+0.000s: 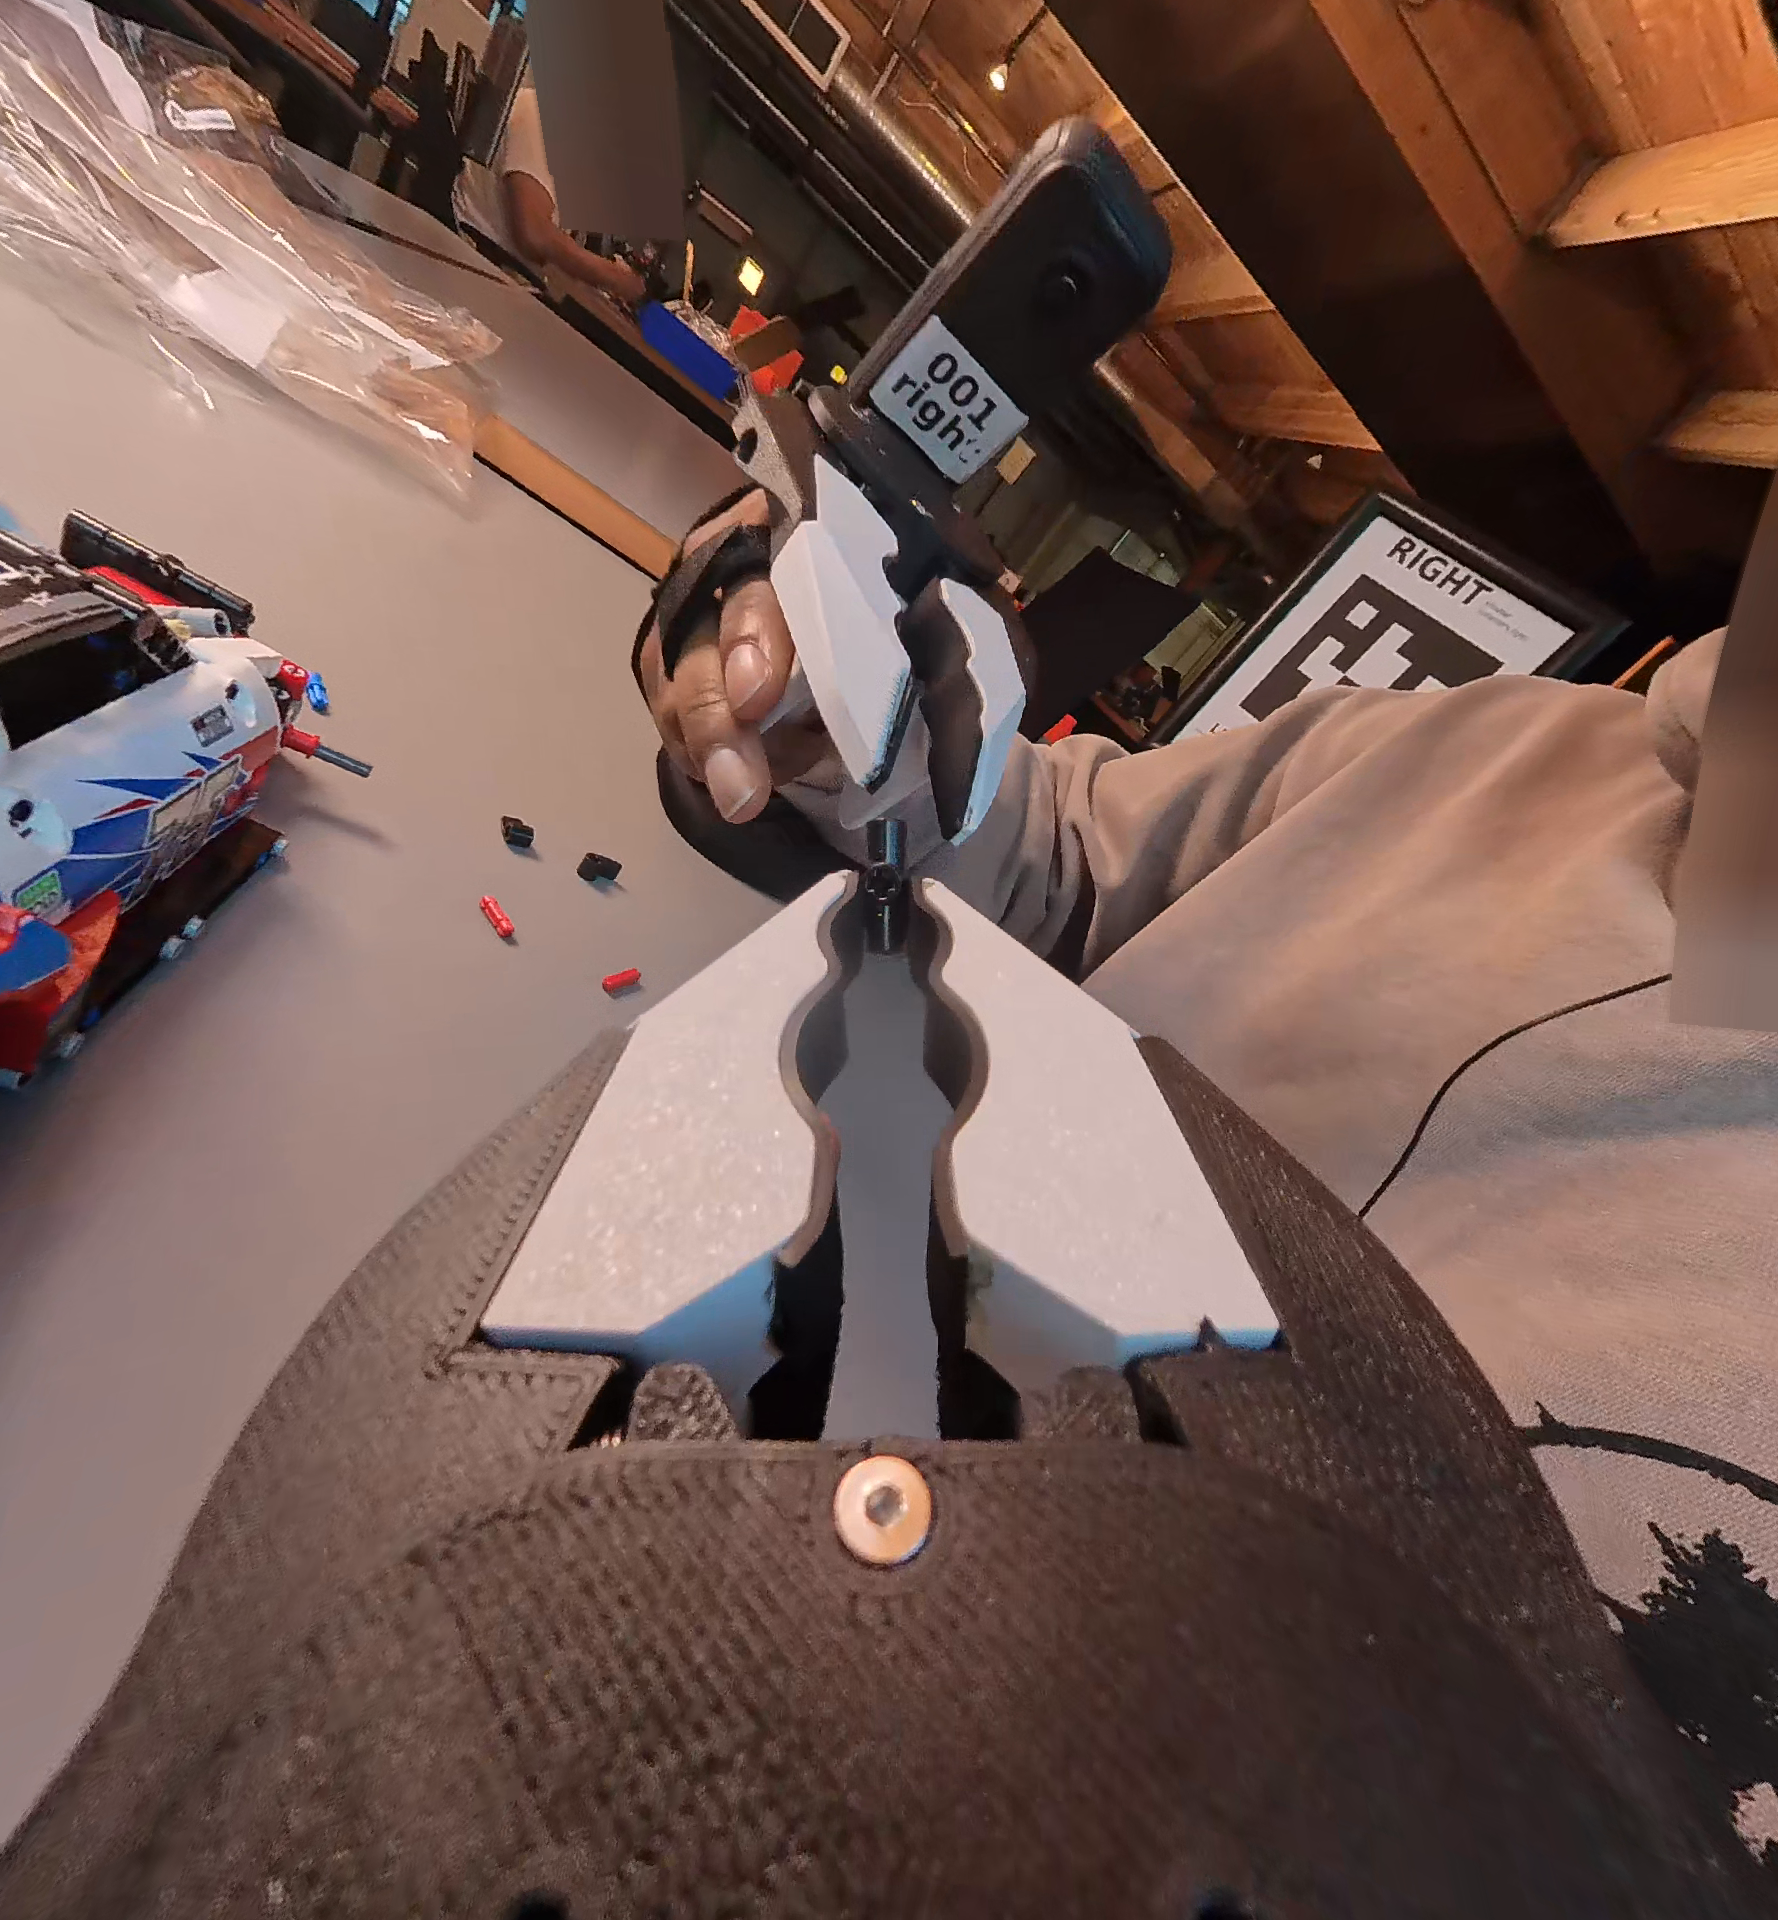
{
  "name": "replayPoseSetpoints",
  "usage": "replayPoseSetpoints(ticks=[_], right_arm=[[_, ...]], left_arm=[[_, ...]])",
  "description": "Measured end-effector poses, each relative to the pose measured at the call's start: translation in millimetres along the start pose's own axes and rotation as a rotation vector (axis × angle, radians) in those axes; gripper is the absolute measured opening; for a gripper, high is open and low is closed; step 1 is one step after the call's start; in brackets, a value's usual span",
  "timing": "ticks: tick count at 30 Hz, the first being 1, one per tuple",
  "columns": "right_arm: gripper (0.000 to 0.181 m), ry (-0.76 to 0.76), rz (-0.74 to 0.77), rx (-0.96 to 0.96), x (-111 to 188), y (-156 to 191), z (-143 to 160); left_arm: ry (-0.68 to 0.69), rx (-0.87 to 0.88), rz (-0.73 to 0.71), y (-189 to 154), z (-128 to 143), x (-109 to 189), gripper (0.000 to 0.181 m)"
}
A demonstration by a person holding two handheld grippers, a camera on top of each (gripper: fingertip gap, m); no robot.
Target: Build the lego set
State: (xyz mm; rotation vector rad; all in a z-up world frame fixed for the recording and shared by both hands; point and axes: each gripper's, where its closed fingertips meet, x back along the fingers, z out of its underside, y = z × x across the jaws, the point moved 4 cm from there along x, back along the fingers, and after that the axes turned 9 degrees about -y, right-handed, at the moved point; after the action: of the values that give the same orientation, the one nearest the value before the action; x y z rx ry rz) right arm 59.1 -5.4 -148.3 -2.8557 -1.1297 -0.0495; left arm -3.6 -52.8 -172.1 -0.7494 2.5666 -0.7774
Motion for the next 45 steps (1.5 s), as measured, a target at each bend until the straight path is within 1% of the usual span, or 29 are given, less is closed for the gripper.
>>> replayPoseSetpoints(ticks=[5, 9, 13, 15, 16, 18, 21, 23, 24, 26, 29, 33, 35, 36, 37, 38, 39, 40, 42, 45], right_arm=[[0.016, 0.057, -0.093, -0.061, -2, 7, 13], [0.007, 0.106, -0.154, -0.146, -3, 14, 23], [0.006, 0.111, -0.146, -0.251, -4, 11, 29], [0.006, 0.064, -0.12, -0.321, -3, 6, 26], [0.005, 0.033, -0.1, -0.362, -3, 2, 23], [0.005, -0.025, -0.028, -0.457, -3, -9, 21], [0.005, -0.155, 0.073, -0.679, -1, -24, 21], [0.005, -0.242, 0.088, -0.812, -1, -27, 22], [0.005, -0.266, 0.112, -0.849, -2, -29, 24], [0.005, -0.289, 0.129, -0.89, -4, -29, 26], [0.005, -0.32, 0.13, -0.938, -7, -28, 25], [0.005, -0.335, 0.122, -0.962, -10, -28, 24], [0.005, -0.323, 0.12, -0.938, -12, -27, 23], [0.005, -0.305, 0.123, -0.899, -13, -27, 21], [0.011, -0.277, 0.142, -0.842, -13, -29, 20], [0.02, -0.209, 0.171, -0.763, -12, -31, 23], [0.026, -0.098, 0.214, -0.671, -13, -33, 29], [0.027, 0.02, 0.257, -0.578, -14, -34, 38], [0.019, 0.256, 0.322, -0.435, -25, -31, 55], [0.018, 0.533, 0.353, -0.25, -54, -25, 76]], left_arm=[[0.105, 0.007, 0.02, -2, 16, -6, 0.005], [0.177, -0.035, 0.004, -3, 26, -10, 0.005], [0.188, -0.065, -0.029, 0, 27, -10, 0.005], [0.155, -0.095, -0.043, 0, 20, -8, 0.005], [0.138, -0.139, -0.065, 0, 16, -8, 0.006], [0.122, -0.3, -0.146, 3, 8, -4, 0.008], [0.105, -0.553, -0.268, 3, -3, 1, 0.021], [0.107, -0.696, -0.35, 4, -7, 2, 0.025], [0.106, -0.743, -0.368, 3, -9, 1, 0.025], [0.105, -0.814, -0.404, 3, -11, 0, 0.023], [0.136, -0.893, -0.432, 3, -10, 1, 0.014], [0.159, -0.897, -0.417, 0, -12, 4, 0.014], [0.174, -0.891, -0.4, -2, -13, 5, 0.014], [0.176, -0.889, -0.392, -2, -15, 7, 0.014], [0.167, -0.896, -0.402, -3, -19, 12, 0.014], [0.146, -0.908, -0.426, -3, -28, 19, 0.013], [0.121, -0.916, -0.459, -3, -38, 28, 0.013], [0.09, -0.923, -0.502, -2, -49, 39, 0.013], [0.02, -0.927, -0.571, -2, -67, 58, 0.013], [-0.021, -0.931, -0.636, 2, -76, 72, 0.012]])
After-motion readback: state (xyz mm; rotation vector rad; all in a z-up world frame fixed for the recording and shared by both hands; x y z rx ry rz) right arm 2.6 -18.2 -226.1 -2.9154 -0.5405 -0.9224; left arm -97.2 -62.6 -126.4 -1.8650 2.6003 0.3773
